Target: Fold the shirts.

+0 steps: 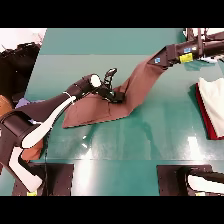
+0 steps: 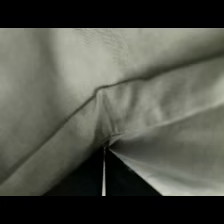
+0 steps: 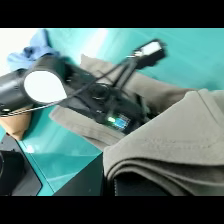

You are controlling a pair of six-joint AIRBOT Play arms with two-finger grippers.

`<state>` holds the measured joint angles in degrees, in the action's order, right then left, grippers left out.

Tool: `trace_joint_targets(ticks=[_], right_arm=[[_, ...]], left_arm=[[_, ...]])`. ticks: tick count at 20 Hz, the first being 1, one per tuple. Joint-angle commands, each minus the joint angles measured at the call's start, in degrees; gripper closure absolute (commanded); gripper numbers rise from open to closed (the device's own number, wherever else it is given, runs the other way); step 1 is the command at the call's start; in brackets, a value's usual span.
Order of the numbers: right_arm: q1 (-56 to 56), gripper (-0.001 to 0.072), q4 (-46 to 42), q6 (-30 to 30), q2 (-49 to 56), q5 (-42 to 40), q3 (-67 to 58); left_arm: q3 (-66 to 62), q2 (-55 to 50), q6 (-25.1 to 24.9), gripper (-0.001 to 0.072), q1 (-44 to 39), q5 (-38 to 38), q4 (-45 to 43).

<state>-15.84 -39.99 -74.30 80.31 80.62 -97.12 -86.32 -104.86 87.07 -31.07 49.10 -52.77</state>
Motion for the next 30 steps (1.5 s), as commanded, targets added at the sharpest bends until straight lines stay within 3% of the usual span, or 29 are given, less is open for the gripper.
trace_joint_targets(ticks=[1, 6, 10, 13, 14, 16, 17, 20, 25, 27, 30], right_arm=[[-3.6, 0.0700, 0.0, -0.3, 0.0, -2.7, -0.7], [-11.5, 0.0699, 2.5, 0.3, 1.5, -9.6, -0.7], [-22.3, 0.0699, 16.1, 8.3, 9.6, -16.8, -1.0], [-31.8, 0.0696, 17.4, 11.0, 19.6, -20.9, -7.5], [-34.6, 0.0611, 17.4, 11.0, 23.3, -22.3, -10.5], [-37.7, 0.0117, 17.5, 11.0, 29.4, -20.7, -15.8], [-38.2, 0.0093, 17.5, 11.0, 31.6, -17.8, -18.1], [-36.1, 0.0286, 17.4, 8.8, 33.4, -8.8, -20.0], [-24.4, 0.0286, 16.2, 8.8, 26.2, -5.6, -5.3], [-19.1, 0.0353, 10.6, 8.5, 22.2, -5.7, 1.6], [-12.0, 0.0352, -2.2, 1.9, 17.1, -6.8, 10.1]], left_arm=[[-0.2, 1.6, 0.1, 0.0681, 2.1, 2.2, -0.7], [-0.2, 14.9, -0.2, 0.0680, 14.3, 5.1, -6.4], [-0.2, 28.5, -0.6, 0.0680, 26.3, 8.4, -14.8], [-0.2, 35.8, -0.6, 0.0680, 33.1, 10.8, -19.8], [-0.2, 37.5, -0.7, 0.0680, 35.1, 11.7, -20.6], [-0.2, 39.1, -1.9, 0.0680, 37.8, 13.4, -20.8], [-0.2, 39.5, -2.1, 0.0680, 38.7, 14.4, -20.8], [-0.2, 39.5, -2.1, 0.0680, 39.5, 16.3, -21.0], [-0.2, 39.5, -2.1, 0.0680, 39.5, 17.2, -20.9], [-0.2, 39.5, -2.2, 0.0680, 39.5, 17.6, -20.6], [-0.2, 39.5, -2.1, 0.0680, 39.4, 17.7, -20.1]])
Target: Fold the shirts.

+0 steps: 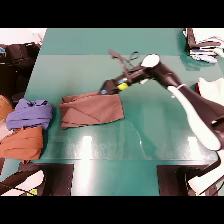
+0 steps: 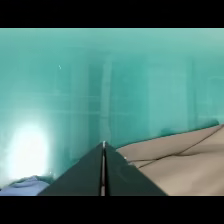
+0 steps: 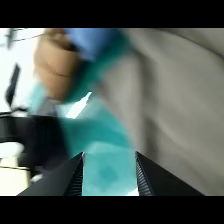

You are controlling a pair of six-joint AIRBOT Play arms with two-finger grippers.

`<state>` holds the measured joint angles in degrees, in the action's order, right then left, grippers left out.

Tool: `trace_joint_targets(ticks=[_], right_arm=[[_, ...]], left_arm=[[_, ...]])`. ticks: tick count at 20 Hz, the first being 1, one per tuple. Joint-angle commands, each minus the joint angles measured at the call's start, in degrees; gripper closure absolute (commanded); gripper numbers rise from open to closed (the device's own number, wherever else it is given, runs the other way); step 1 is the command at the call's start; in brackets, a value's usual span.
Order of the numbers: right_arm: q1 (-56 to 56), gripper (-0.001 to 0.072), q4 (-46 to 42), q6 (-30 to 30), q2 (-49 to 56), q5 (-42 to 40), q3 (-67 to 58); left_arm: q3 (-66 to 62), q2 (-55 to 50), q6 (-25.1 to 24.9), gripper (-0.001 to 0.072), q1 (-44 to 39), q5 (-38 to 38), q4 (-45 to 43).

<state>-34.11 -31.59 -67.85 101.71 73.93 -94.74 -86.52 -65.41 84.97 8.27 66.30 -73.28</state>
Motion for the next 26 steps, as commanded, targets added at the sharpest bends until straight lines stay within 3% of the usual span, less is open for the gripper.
trace_joint_targets(ticks=[1, 2, 3, 4, 9, 14, 16, 17, 19, 20, 26], right_arm=[[8.0, 0.0348, -12.2, -5.2, -5.3, -1.4, 9.9], [9.4, 0.0284, -11.4, -5.2, -5.8, -3.3, 12.3], [10.1, 0.0132, -10.7, -5.2, -5.8, -5.1, 14.1], [10.4, 0.0090, -9.7, -5.2, -5.3, -6.4, 15.6], [8.2, 0.0091, -3.3, -5.2, 0.9, -7.4, 17.0], [1.9, 0.0099, -2.4, -5.2, 8.3, -6.4, 9.4], [0.0, 0.0212, -2.4, -5.2, 10.2, -6.4, 6.4], [-0.6, 0.0302, -2.5, -5.2, 10.8, -6.3, 5.0], [-1.4, 0.0600, -2.5, -5.2, 11.2, -6.3, 2.9], [-1.4, 0.0698, -2.6, -5.2, 11.2, -6.3, 2.0], [7.2, 0.0700, -7.3, -8.5, 7.1, -2.3, -7.4]], left_arm=[[0.0, 0.0, 0.0, 0.0679, 0.0, 0.6, 0.5], [0.0, 0.0, 0.0, 0.0680, 0.0, 0.5, 1.0], [0.0, 0.0, 0.0, 0.0680, 0.0, 0.3, 1.8], [0.1, -0.1, 0.0, 0.0680, 0.0, 0.2, 2.7], [0.5, -0.3, 0.0, 0.0680, 0.0, 0.2, 4.0], [0.5, -0.3, 0.0, 0.0680, 0.0, 0.2, 5.2], [0.5, -0.3, 0.0, 0.0680, 0.0, 0.4, 5.6], [0.5, -0.3, 0.0, 0.0680, 0.0, 0.4, 6.2], [0.5, -0.3, -0.2, 0.0680, 0.0, 0.3, 8.0], [0.5, -0.3, -0.7, 0.0680, -0.4, 0.2, 8.2], [0.5, -0.3, -1.4, 0.0681, -11.2, -3.1, 7.7]])
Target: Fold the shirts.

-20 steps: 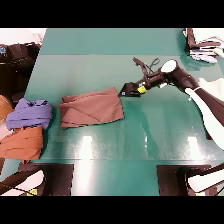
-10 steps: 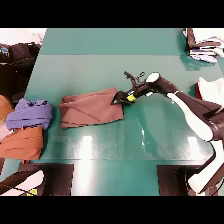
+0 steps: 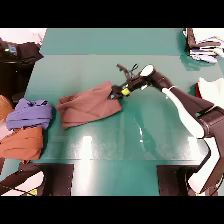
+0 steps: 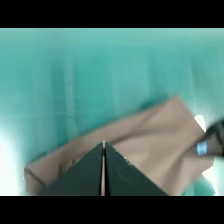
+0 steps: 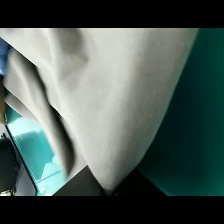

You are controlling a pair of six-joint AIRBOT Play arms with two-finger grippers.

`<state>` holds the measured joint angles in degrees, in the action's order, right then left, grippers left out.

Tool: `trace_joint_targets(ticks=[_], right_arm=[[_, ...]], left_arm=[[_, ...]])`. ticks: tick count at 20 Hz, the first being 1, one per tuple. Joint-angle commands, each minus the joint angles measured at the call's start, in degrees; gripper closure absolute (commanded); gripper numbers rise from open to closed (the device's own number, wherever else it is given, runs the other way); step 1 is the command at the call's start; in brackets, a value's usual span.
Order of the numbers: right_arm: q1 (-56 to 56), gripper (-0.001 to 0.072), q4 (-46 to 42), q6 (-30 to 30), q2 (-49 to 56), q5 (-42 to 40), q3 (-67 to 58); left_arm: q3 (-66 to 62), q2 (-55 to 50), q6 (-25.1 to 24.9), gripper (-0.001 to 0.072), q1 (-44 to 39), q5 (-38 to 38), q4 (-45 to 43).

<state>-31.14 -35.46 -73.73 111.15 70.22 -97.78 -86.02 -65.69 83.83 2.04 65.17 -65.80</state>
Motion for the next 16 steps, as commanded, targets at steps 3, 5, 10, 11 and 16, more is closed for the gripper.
trace_joint_targets(ticks=[3, 5, 10, 11, 16], right_arm=[[13.3, 0.0700, -18.1, -6.4, -9.8, 3.2, -9.0], [20.5, 0.0699, -26.4, -6.4, -14.4, 4.2, -12.0], [39.6, 0.0700, -30.7, -6.4, -20.7, 3.5, -15.9], [43.5, 0.0700, -30.3, -6.4, -20.8, 3.1, -15.9], [55.7, 0.0699, -29.9, -6.4, -18.1, 2.9, -15.9]], left_arm=[[0.0, 0.0, 0.3, 0.0681, -11.5, -3.3, 0.2], [0.0, 0.0, 1.7, 0.0681, -14.6, -4.6, 0.2], [0.0, 0.0, 2.7, 0.0681, -19.8, -9.2, 0.2], [0.0, 0.0, 3.5, 0.0681, -20.4, -10.2, 0.2], [0.0, 0.0, 4.7, 0.0681, -20.5, -10.7, 0.3]])
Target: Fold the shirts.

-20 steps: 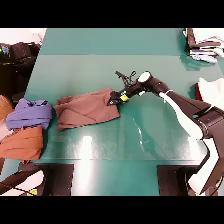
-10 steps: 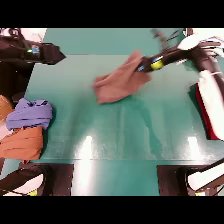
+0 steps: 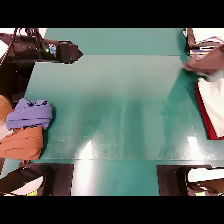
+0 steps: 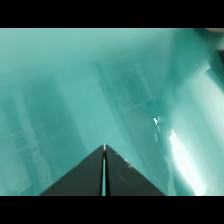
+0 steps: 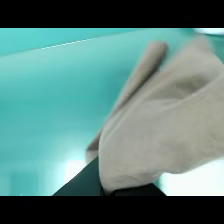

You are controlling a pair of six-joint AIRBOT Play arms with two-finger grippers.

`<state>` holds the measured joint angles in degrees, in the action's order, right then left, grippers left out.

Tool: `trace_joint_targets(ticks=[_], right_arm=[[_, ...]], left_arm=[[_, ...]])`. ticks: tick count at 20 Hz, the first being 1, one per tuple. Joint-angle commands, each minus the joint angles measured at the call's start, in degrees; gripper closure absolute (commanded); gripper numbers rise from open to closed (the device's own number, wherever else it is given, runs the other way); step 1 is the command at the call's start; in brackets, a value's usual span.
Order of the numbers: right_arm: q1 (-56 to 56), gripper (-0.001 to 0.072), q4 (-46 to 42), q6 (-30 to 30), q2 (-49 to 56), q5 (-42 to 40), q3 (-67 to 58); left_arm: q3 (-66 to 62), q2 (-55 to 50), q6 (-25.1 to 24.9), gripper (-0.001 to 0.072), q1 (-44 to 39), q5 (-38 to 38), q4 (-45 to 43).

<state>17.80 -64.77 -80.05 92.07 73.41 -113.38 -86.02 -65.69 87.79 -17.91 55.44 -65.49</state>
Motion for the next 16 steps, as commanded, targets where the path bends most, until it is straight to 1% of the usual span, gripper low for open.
trace_joint_targets(ticks=[1, 3, 6, 9, 11, 14, 16], right_arm=[[8.1, 0.0699, -0.2, -0.1, 1.8, 0.1, -0.3], [9.9, 0.0700, 3.4, 0.0, 2.7, 0.0, -0.3], [10.2, 0.0700, 3.6, 0.8, 2.1, -2.1, -0.3], [10.2, 0.0700, 3.5, 2.6, -0.2, -2.1, -0.3], [10.2, 0.0699, 1.4, 3.2, -2.3, -0.8, -0.3], [10.4, 0.0700, -5.5, 3.1, -5.4, 3.8, -0.3], [12.1, 0.0700, -5.9, 3.1, -7.5, 5.9, 1.4]], left_arm=[[0.0, 0.0, 0.8, 0.0680, -0.6, -1.0, 0.0], [0.0, 0.0, 0.8, 0.0680, -0.6, -1.0, 0.0], [0.0, 0.0, 0.7, 0.0680, -0.6, -1.0, -0.1], [0.0, 0.0, 0.7, 0.0680, -0.6, -1.0, -0.1], [0.0, 0.0, 0.7, 0.0680, -0.6, -0.9, -0.1], [0.0, 0.0, 0.4, 0.0680, -0.6, -0.9, -0.2], [0.0, 0.0, 0.2, 0.0680, -0.6, -0.7, -0.2]])
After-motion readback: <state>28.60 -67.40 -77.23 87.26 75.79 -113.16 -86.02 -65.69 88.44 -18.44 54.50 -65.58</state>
